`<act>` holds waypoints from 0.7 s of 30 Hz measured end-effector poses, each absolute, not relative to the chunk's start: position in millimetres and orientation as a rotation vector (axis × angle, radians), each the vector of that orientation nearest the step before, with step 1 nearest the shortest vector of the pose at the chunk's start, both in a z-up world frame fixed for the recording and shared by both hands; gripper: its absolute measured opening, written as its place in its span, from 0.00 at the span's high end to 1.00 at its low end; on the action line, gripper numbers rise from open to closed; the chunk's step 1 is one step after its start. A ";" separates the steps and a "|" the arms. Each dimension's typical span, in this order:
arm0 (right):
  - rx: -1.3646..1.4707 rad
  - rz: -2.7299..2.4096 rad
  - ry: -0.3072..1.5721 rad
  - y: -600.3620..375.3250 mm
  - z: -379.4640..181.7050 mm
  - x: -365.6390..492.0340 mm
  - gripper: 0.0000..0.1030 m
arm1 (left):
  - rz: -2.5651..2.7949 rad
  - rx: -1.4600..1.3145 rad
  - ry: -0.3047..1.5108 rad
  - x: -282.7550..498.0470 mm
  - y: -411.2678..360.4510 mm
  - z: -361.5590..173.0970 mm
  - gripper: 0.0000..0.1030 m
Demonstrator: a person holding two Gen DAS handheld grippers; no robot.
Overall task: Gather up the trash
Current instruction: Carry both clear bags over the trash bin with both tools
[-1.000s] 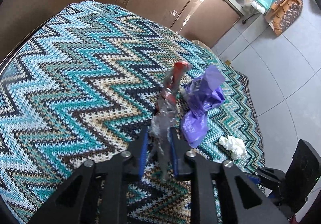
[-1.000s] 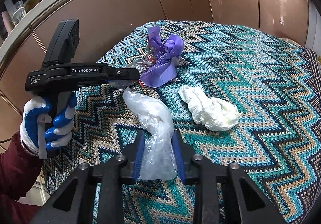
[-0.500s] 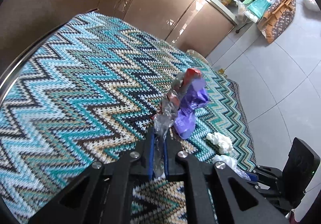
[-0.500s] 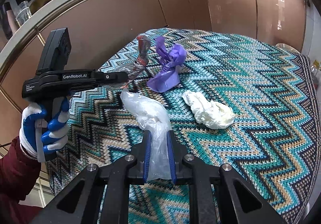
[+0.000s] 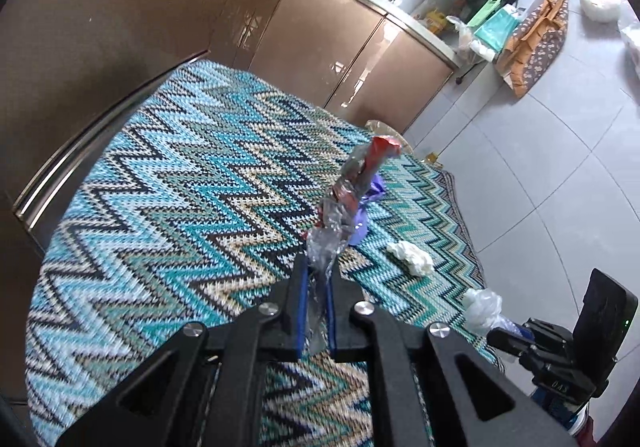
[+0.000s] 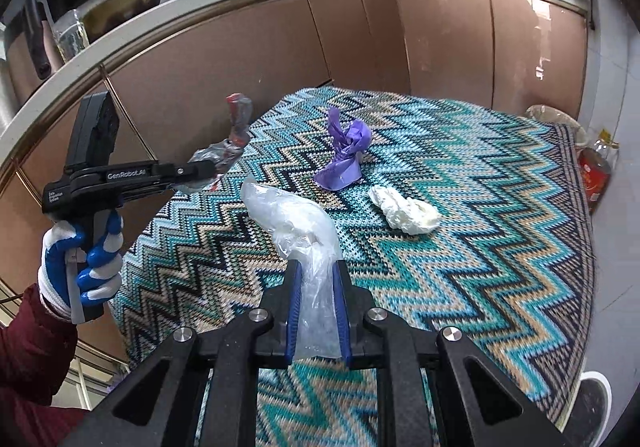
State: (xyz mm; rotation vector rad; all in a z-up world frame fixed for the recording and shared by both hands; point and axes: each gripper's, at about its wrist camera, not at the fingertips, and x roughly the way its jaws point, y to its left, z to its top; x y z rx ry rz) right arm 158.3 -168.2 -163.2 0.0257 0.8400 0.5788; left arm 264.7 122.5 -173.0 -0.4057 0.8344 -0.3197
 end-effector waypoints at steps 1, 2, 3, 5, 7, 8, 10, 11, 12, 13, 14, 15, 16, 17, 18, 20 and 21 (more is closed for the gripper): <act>0.027 0.572 0.830 -170.8 -158.8 151.8 0.85 | -0.323 -0.404 0.826 259.1 122.8 -169.1 0.93; 0.029 0.568 0.823 -172.6 -155.9 147.8 0.85 | -0.325 -0.402 0.820 254.8 122.7 -165.7 0.93; 0.031 0.563 0.815 -174.4 -152.8 142.3 0.85 | -0.330 -0.399 0.812 249.1 121.9 -161.5 0.93; 0.038 0.551 0.794 -179.9 -145.9 130.7 0.85 | -0.340 -0.387 0.797 238.5 119.5 -153.5 0.93; 0.048 0.538 0.773 -186.5 -139.7 121.3 0.85 | -0.355 -0.372 0.782 226.9 115.5 -144.6 0.93; 0.053 0.531 0.763 -189.8 -137.3 117.0 0.85 | -0.362 -0.365 0.775 222.1 113.3 -140.7 0.93; 0.062 0.515 0.741 -197.6 -131.6 106.6 0.85 | -0.382 -0.350 0.759 211.5 106.7 -131.2 0.93; 0.070 0.505 0.727 -203.8 -128.2 100.0 0.85 | -0.390 -0.342 0.753 207.2 103.1 -127.2 0.93; 0.079 0.494 0.713 -210.4 -125.1 93.5 0.85 | -0.400 -0.334 0.748 203.0 99.4 -122.9 0.93; 0.084 0.487 0.704 -215.6 -123.3 89.8 0.85 | -0.411 -0.325 0.743 199.1 94.4 -118.9 0.93; 0.093 0.473 0.690 -223.9 -120.7 83.2 0.85 | -0.422 -0.316 0.740 195.8 89.3 -115.5 0.93; 0.100 0.462 0.681 -230.6 -119.1 77.9 0.85 | -0.434 -0.305 0.738 192.7 82.3 -112.0 0.93; 0.109 0.448 0.669 -239.2 -117.3 72.2 0.85 | -0.447 -0.291 0.737 190.0 73.3 -108.6 0.93; 0.121 0.431 0.657 -250.0 -115.9 65.6 0.85 | -0.461 -0.277 0.737 187.7 64.5 -105.7 0.93; 0.132 0.418 0.650 -258.5 -115.2 61.3 0.85 | -0.476 -0.264 0.738 185.9 55.2 -103.0 0.93; 0.161 0.379 0.631 -281.7 -115.1 50.1 0.85 | -0.512 -0.235 0.746 182.3 32.3 -99.1 0.93; 0.176 0.360 0.623 -293.5 -115.6 45.3 0.85 | -0.530 -0.217 0.751 181.6 20.3 -97.9 0.93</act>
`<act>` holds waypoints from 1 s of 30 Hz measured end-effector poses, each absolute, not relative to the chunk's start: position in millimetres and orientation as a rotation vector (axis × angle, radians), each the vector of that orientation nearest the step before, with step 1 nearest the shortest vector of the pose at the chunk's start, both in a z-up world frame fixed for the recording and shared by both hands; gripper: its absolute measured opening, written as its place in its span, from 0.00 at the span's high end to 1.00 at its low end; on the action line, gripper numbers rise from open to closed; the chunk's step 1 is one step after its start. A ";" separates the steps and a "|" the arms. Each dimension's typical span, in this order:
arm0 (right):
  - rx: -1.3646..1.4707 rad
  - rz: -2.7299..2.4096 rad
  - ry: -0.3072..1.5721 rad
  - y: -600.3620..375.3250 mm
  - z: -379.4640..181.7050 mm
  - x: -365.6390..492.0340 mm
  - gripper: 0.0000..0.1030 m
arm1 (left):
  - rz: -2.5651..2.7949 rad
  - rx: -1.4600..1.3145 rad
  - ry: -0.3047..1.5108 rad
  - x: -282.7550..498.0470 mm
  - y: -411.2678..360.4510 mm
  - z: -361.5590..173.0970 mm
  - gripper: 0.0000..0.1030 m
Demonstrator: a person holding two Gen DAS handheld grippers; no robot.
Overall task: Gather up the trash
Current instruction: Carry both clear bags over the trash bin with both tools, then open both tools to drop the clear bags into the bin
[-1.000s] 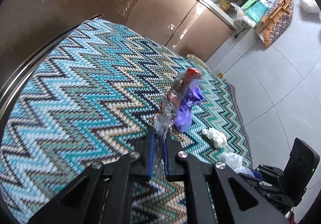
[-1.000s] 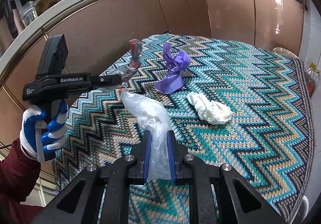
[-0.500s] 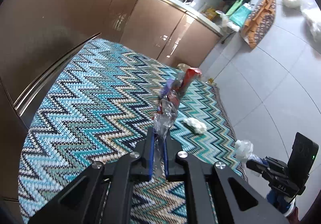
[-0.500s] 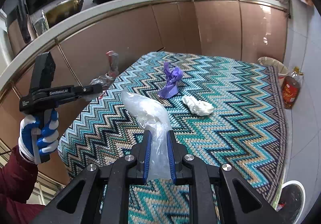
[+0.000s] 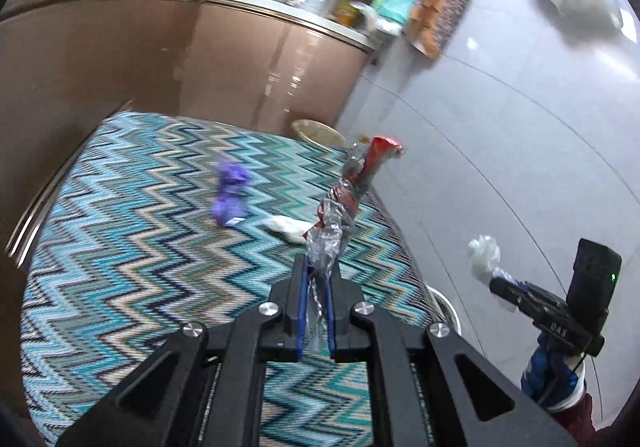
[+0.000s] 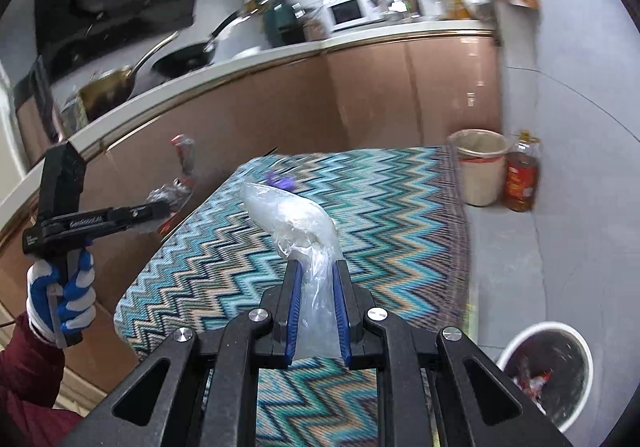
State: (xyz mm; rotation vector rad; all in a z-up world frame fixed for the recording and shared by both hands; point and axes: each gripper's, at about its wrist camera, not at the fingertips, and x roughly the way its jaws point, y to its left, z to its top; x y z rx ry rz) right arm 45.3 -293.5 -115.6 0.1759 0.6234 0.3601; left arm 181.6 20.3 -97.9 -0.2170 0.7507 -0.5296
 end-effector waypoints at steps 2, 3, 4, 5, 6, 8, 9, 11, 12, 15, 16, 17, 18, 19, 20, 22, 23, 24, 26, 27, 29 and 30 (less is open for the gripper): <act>0.203 0.314 0.608 -319.4 -117.6 34.0 0.85 | -0.566 -0.177 0.766 180.5 -8.6 -96.7 0.93; 0.216 0.285 0.601 -334.0 -119.3 28.1 0.85 | -0.584 -0.160 0.776 181.4 -22.7 -96.9 0.93; 0.224 0.267 0.597 -342.4 -120.1 24.5 0.85 | -0.607 -0.139 0.789 182.5 -39.7 -98.0 0.93; 0.238 0.237 0.592 -357.0 -122.5 19.0 0.85 | -0.625 -0.122 0.800 183.6 -54.2 -98.9 0.93; 0.248 0.215 0.589 -367.8 -124.4 15.1 0.85 | -0.646 -0.104 0.813 184.9 -69.4 -100.9 0.93; 0.273 0.158 0.583 -394.6 -129.9 4.1 0.85 | -0.691 -0.064 0.841 187.6 -103.1 -104.9 0.93; 0.281 0.135 0.582 -404.8 -132.5 0.1 0.85 | -0.714 -0.044 0.855 188.7 -119.7 -106.8 0.93; 0.303 0.078 0.584 -429.2 -140.2 -8.0 0.85 | -0.762 0.005 0.881 191.1 -155.2 -112.9 0.93; 0.319 0.048 0.587 -442.7 -145.6 -11.7 0.85 | -0.785 0.029 0.892 188.3 -171.8 -117.7 0.93; 0.353 -0.011 0.603 -470.0 -158.9 -19.2 0.85 | -0.855 0.115 0.928 180.9 -230.3 -133.7 0.93; 0.368 -0.029 0.611 -478.9 -165.3 -21.6 0.85 | -0.868 0.135 0.937 179.3 -243.7 -138.8 0.93; 0.388 -0.048 0.622 -490.3 -173.4 -22.9 0.85 | -0.886 0.162 0.949 178.2 -258.4 -144.8 0.93; 0.397 -0.057 0.629 -496.0 -178.4 -23.8 0.85 | -0.904 0.189 0.970 177.3 -279.8 -153.7 0.93; 0.412 -0.075 0.642 -505.7 -186.5 -24.7 0.85 | -0.913 0.207 0.983 177.2 -292.4 -160.7 0.93; 0.422 -0.086 0.652 -512.6 -192.0 -24.7 0.85 | -0.920 0.226 0.998 176.5 -305.8 -167.9 0.93; 0.446 -0.107 0.677 -527.5 -206.0 -23.8 0.85 | -0.933 0.263 1.036 176.3 -334.4 -184.3 0.93; 0.456 -0.116 0.688 -533.1 -212.4 -23.1 0.85 | -0.938 0.278 1.053 176.3 -346.1 -192.7 0.93; 0.464 -0.121 0.696 -537.9 -216.4 -22.6 0.85 | -0.946 0.299 1.075 176.3 -361.2 -202.9 0.93; 0.491 -0.137 0.716 -549.2 -228.3 -20.7 0.84 | -0.955 0.328 1.103 175.1 -382.6 -216.5 0.93; 0.501 -0.142 0.722 -554.3 -232.5 -19.7 0.84 | -0.959 0.343 1.114 174.6 -392.4 -223.5 0.93; 0.522 -0.153 0.737 -564.5 -243.4 -16.6 0.83 | -0.964 0.372 1.140 174.4 -413.4 -238.5 0.93; 0.530 -0.158 0.744 -568.3 -247.6 -15.0 0.83 | -0.967 0.379 1.151 174.3 -420.8 -243.7 0.93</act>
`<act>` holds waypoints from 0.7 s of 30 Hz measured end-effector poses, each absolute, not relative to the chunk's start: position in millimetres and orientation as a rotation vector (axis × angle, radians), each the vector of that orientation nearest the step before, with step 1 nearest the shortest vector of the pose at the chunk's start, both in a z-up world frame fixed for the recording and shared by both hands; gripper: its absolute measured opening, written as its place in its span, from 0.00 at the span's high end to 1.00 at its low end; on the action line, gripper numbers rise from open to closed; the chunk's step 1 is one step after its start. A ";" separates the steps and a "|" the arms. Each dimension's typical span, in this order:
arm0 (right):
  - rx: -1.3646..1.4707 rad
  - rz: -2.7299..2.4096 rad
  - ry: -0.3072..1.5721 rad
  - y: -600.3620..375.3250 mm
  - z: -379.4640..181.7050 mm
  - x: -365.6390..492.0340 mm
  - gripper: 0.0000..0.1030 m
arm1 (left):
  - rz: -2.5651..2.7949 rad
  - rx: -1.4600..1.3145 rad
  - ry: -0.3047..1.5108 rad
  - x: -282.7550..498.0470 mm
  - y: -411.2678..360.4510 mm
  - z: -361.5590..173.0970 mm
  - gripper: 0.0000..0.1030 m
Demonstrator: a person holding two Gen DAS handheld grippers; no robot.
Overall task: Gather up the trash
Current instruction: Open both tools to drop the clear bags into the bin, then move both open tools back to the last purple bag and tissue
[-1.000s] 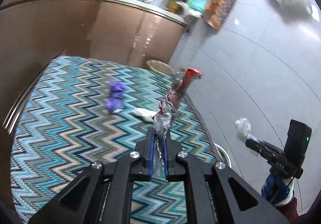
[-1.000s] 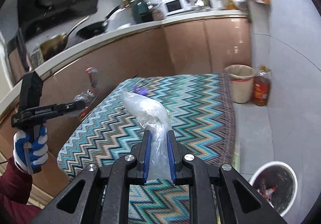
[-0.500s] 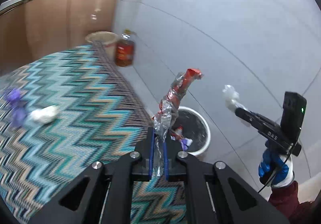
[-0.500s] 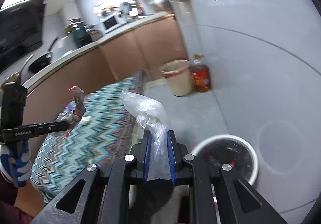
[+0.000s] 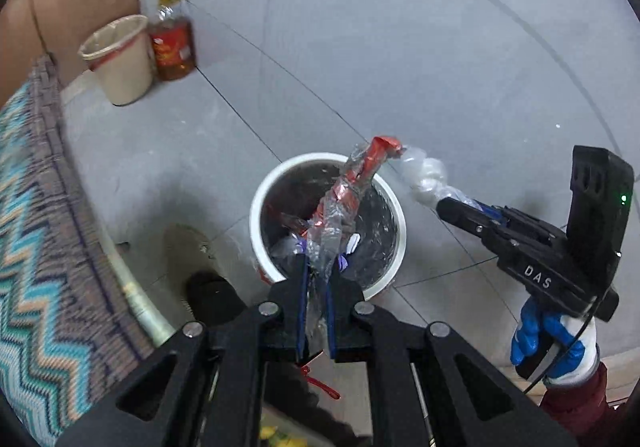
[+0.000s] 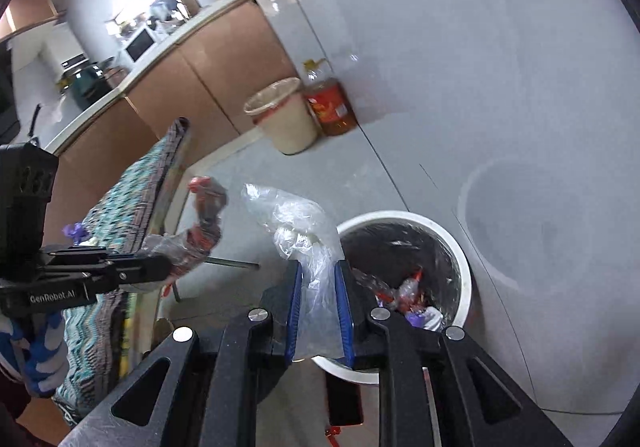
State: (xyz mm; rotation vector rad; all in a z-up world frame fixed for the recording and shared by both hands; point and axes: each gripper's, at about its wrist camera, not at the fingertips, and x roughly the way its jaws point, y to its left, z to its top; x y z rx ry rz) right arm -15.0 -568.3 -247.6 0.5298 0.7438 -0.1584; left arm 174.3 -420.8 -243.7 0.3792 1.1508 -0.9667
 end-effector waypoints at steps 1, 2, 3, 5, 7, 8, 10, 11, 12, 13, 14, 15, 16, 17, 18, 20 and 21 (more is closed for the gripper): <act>0.538 -0.166 0.751 -572.5 -252.2 -13.1 0.83 | -0.969 0.390 1.162 174.3 -430.2 -251.8 0.93; 0.545 -0.175 0.759 -577.2 -257.8 -10.7 0.83 | -0.969 0.395 1.167 174.5 -437.5 -257.4 0.91; 0.548 -0.180 0.765 -579.7 -261.4 -8.2 0.83 | -0.969 0.400 1.177 175.7 -445.1 -263.6 0.91; 0.549 -0.202 0.793 -587.9 -273.1 -0.8 0.73 | -0.955 0.413 1.210 179.2 -459.6 -279.3 0.90; 0.552 -0.223 0.821 -591.6 -284.5 2.8 0.61 | -0.946 0.407 1.250 186.2 -468.5 -295.4 0.87; 0.557 -0.231 0.833 -594.9 -289.2 4.2 0.61 | -0.940 0.404 1.256 187.3 -471.1 -299.6 0.84; 0.561 -0.235 0.842 -598.6 -292.8 2.9 0.60 | -0.946 0.385 1.271 188.9 -471.2 -303.6 0.75; 0.561 -0.237 0.844 -599.4 -293.4 1.5 0.60 | -0.950 0.379 1.270 187.3 -470.9 -304.5 0.67; 0.561 -0.237 0.846 -600.5 -294.6 0.6 0.59 | -0.951 0.377 1.265 189.6 -468.5 -304.3 0.64; 0.562 -0.238 0.849 -601.0 -295.4 -1.0 0.59 | -0.951 0.376 1.256 187.3 -465.7 -303.0 0.63; 0.566 -0.239 0.851 -601.3 -295.6 -2.7 0.59 | -0.952 0.374 1.254 186.7 -463.6 -301.6 0.63; 0.568 -0.238 0.851 -600.8 -295.6 -3.7 0.59 | -0.953 0.369 1.254 185.9 -460.8 -299.3 0.63; 0.571 -0.238 0.849 -601.6 -295.3 -6.1 0.59 | -0.953 0.362 1.251 184.6 -458.8 -296.6 0.63; 0.572 -0.239 0.847 -600.6 -293.6 -7.3 0.59 | -0.952 0.357 1.245 184.8 -456.9 -294.3 0.63; 0.571 -0.240 0.844 -598.5 -291.9 -6.4 0.59 | -0.951 0.352 1.235 183.8 -453.9 -290.5 0.63; 0.566 -0.240 0.833 -594.4 -285.4 -10.3 0.59 | -0.946 0.345 1.206 180.6 -444.8 -279.0 0.63; 0.563 -0.241 0.828 -591.2 -282.4 -10.1 0.59 | -0.941 0.342 1.185 178.9 -439.5 -272.3 0.63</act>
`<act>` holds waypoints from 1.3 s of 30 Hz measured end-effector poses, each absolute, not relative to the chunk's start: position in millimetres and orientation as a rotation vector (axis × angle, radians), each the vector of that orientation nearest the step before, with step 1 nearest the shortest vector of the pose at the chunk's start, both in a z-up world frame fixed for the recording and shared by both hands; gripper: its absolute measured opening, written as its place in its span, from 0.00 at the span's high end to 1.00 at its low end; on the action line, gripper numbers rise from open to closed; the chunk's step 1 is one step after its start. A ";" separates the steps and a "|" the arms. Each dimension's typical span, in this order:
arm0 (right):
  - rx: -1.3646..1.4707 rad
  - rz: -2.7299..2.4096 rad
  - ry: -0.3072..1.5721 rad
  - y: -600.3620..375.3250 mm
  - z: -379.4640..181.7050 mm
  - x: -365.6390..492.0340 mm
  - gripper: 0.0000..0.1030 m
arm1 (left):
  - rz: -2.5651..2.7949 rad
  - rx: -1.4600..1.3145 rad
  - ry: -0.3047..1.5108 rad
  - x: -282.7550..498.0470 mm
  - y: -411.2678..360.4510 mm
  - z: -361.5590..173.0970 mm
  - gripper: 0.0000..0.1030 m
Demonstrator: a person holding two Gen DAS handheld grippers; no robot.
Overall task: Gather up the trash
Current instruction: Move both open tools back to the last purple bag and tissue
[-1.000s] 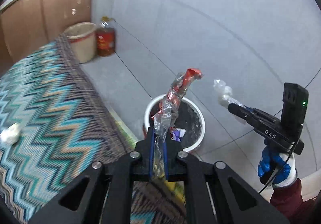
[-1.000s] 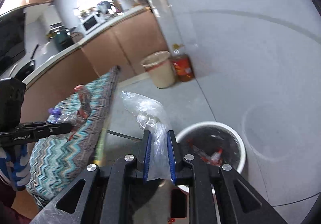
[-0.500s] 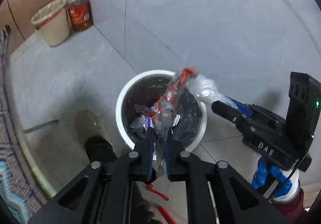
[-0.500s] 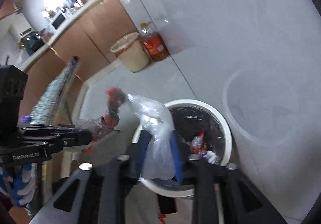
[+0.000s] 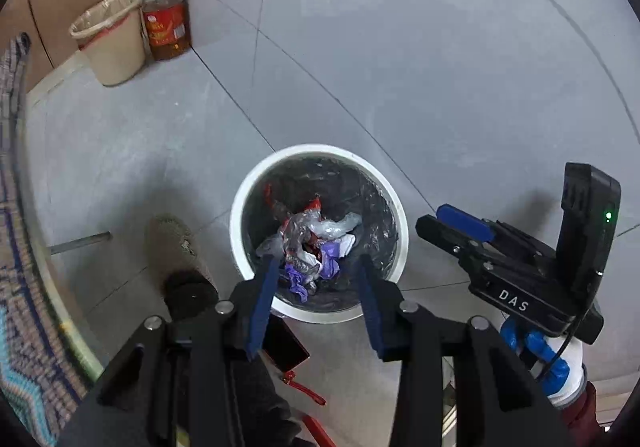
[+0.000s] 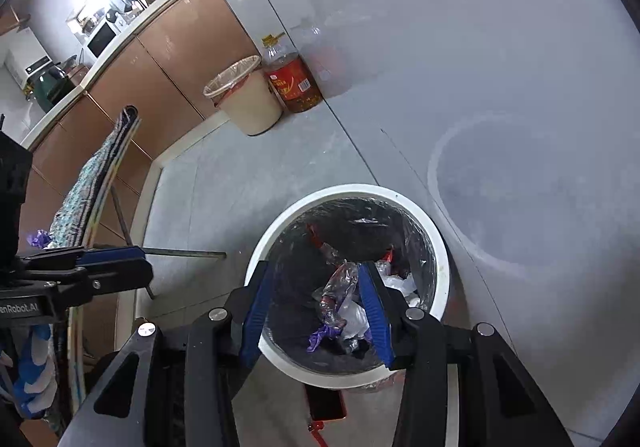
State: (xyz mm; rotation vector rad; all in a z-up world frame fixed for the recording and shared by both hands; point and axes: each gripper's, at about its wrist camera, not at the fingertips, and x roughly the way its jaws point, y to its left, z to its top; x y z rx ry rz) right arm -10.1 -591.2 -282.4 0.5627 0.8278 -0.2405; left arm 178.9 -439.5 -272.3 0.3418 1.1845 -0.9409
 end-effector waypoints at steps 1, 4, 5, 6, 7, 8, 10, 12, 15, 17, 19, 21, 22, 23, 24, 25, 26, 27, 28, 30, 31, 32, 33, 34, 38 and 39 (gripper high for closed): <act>0.557 -0.239 0.818 -587.4 -276.4 -11.3 0.59 | -0.935 0.341 1.165 177.4 -436.0 -264.9 0.63; 0.536 -0.235 0.792 -580.1 -261.0 -14.7 0.59 | -0.912 0.343 1.090 169.1 -419.7 -242.3 0.62; 0.529 -0.234 0.783 -575.4 -255.2 -16.5 0.59 | -0.904 0.344 1.064 166.6 -413.0 -233.6 0.62; 0.524 -0.234 0.776 -572.0 -251.9 -15.6 0.59 | -0.893 0.346 1.032 163.7 -406.0 -224.7 0.62; 0.516 -0.232 0.767 -567.7 -246.1 -16.7 0.58 | -0.879 0.350 1.001 160.8 -398.7 -215.8 0.62; 0.505 -0.229 0.756 -562.4 -239.5 -18.1 0.58 | -0.867 0.353 0.973 158.0 -392.6 -208.9 0.62; 0.489 -0.224 0.739 -552.8 -228.9 -19.4 0.57 | -0.841 0.349 0.913 152.0 -376.3 -192.6 0.62; 0.466 -0.218 0.722 -541.1 -217.0 -20.6 0.56 | -0.811 0.343 0.856 145.8 -358.7 -177.3 0.62; 0.429 -0.200 0.691 -521.0 -196.6 -21.4 0.54 | -0.774 0.329 0.784 137.6 -333.8 -159.6 0.62; 0.408 -0.188 0.675 -509.0 -186.0 -20.8 0.53 | -0.756 0.320 0.749 133.0 -320.4 -151.4 0.62; 0.379 -0.172 0.657 -494.8 -172.5 -19.8 0.52 | -0.735 0.311 0.713 127.8 -302.4 -142.3 0.62; 0.356 -0.158 0.643 -483.7 -162.6 -18.5 0.51 | -0.720 0.299 0.688 123.9 -286.4 -136.0 0.62; 0.344 -0.149 0.635 -476.6 -156.7 -17.6 0.50 | -0.715 0.294 0.682 122.5 -280.6 -133.5 0.62; 0.329 -0.138 0.626 -468.4 -150.0 -16.5 0.50 | -0.710 0.288 0.673 121.3 -273.3 -130.8 0.62; 0.315 -0.128 0.618 -460.2 -143.7 -15.1 0.50 | -0.701 0.281 0.661 119.8 -263.4 -127.7 0.62; 0.303 -0.121 0.611 -450.6 -137.5 -16.2 0.49 | -0.694 0.277 0.652 117.5 -257.0 -126.3 0.62; 0.293 -0.114 0.607 -444.1 -133.5 -15.0 0.49 | -0.687 0.271 0.643 115.9 -248.9 -124.2 0.62; 0.282 -0.108 0.604 -437.7 -129.8 -13.3 0.49 | -0.682 0.264 0.635 113.8 -240.6 -123.1 0.62; 0.269 -0.098 0.600 -429.0 -125.1 -10.8 0.49 | -0.676 0.257 0.626 112.0 -232.7 -121.3 0.61; 0.251 -0.080 0.596 -415.2 -118.7 -7.1 0.48 | -0.662 0.246 0.605 107.3 -218.2 -117.0 0.57; 0.242 -0.070 0.593 -407.2 -115.1 -4.9 0.48 | -0.652 0.239 0.590 103.9 -209.3 -114.4 0.54; 0.230 -0.061 0.590 -398.6 -111.6 -3.0 0.48 | -0.645 0.232 0.580 102.5 -201.3 -112.2 0.53; 0.221 -0.054 0.589 -392.1 -108.9 -1.1 0.48 | -0.639 0.226 0.569 100.6 -192.5 -110.2 0.53; 0.213 -0.044 0.587 -385.2 -106.0 0.7 0.47 | -0.632 0.217 0.560 99.1 -183.8 -108.0 0.52; 0.182 -0.007 0.582 -356.4 -94.7 8.4 0.47 | -0.603 0.171 0.535 98.6 -149.4 -101.3 0.52; 0.175 0.001 0.582 -350.3 -92.2 9.8 0.47 | -0.595 0.159 0.530 98.5 -141.6 -99.9 0.52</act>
